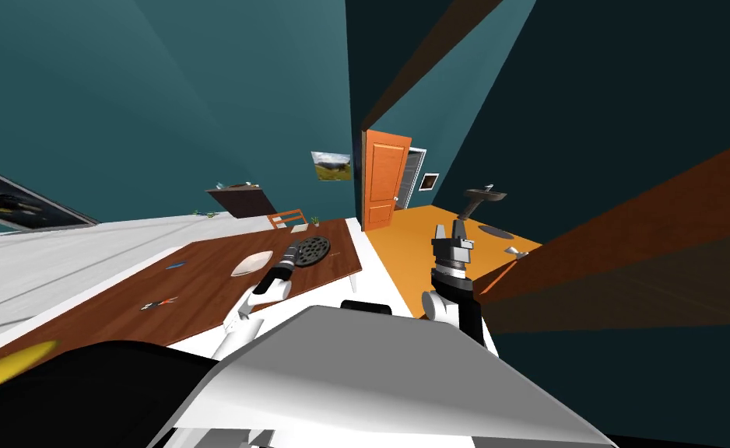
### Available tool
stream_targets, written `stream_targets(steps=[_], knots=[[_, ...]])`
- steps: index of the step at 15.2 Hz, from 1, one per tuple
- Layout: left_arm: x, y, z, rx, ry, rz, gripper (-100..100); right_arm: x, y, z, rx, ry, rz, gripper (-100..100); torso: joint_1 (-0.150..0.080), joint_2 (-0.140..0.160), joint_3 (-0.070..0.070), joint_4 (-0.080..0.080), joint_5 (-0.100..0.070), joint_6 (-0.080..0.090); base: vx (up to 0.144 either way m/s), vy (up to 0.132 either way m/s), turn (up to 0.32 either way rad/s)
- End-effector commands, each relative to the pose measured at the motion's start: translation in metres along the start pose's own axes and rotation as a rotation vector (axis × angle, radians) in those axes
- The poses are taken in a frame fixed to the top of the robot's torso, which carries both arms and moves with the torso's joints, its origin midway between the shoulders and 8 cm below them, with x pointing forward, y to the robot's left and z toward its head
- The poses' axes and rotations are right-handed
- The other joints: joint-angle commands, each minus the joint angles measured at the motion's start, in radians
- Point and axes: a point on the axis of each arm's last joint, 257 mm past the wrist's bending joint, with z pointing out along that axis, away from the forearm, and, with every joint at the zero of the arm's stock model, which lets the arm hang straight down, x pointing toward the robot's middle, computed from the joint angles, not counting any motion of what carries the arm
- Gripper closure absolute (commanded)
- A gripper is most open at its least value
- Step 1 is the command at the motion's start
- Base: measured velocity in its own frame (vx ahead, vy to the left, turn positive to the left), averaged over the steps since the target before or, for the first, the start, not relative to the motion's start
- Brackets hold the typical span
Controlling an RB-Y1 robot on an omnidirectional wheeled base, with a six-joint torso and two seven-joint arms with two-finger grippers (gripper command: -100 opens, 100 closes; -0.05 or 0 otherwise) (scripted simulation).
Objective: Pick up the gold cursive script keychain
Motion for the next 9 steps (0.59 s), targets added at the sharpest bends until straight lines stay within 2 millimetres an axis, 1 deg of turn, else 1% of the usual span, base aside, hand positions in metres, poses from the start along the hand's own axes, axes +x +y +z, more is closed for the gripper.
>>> stream_targets(steps=[1, 2, 3, 5, 6, 7, 8, 9], knots=[[-0.002, 0.005, -0.001, -0.024, -0.003, 0.002, -100, 0.000, 0.000, 0.000, 0.000, 0.000, 0.000, 0, 0.000, 0.000, 0.000, 0.000, 0.000, 0.000, 0.002, -0.015, 0.014], [-0.023, 0.032, 0.001, -0.095, -0.029, 0.010, -100, 0.000, 0.000, 0.000, 0.000, 0.000, 0.000, 0, 0.001, 0.000, 0.000, 0.000, 0.000, 0.000, 0.008, -0.040, -0.184], [-0.023, 0.035, 0.000, -0.109, -0.029, 0.010, -100, 0.000, 0.000, 0.000, 0.000, 0.000, 0.000, 0, 0.001, 0.000, 0.000, 0.000, 0.000, 0.000, 0.012, -0.051, -0.230], [-0.023, 0.037, 0.000, -0.116, -0.028, 0.010, -100, 0.000, 0.000, 0.000, 0.000, 0.000, 0.000, 0, 0.001, 0.000, 0.000, 0.000, 0.000, 0.000, 0.005, -0.027, -0.039], [-0.044, 0.063, -0.001, -0.186, -0.057, 0.014, -100, 0.000, 0.000, 0.000, 0.000, 0.000, 0.000, 0, 0.001, 0.000, 0.000, 0.000, 0.000, 0.000, 0.012, -0.043, -0.205], [-0.044, 0.067, -0.001, -0.202, -0.055, 0.013, -100, 0.000, 0.000, 0.000, 0.000, 0.000, 0.000, 0, 0.001, 0.000, 0.000, 0.000, 0.000, 0.001, 0.016, -0.057, -0.245], [-0.044, 0.069, -0.002, -0.208, -0.054, 0.013, -100, 0.000, 0.000, 0.000, 0.000, 0.000, 0.000, 0, 0.000, 0.000, 0.000, 0.000, 0.000, 0.001, 0.014, -0.041, -0.078], [-0.065, 0.089, -0.004, -0.266, -0.082, 0.014, -100, 0.000, 0.000, 0.000, 0.000, 0.000, 0.000, 0, 0.000, 0.000, 0.000, 0.000, 0.000, 0.000, 0.013, -0.059, -0.204]])
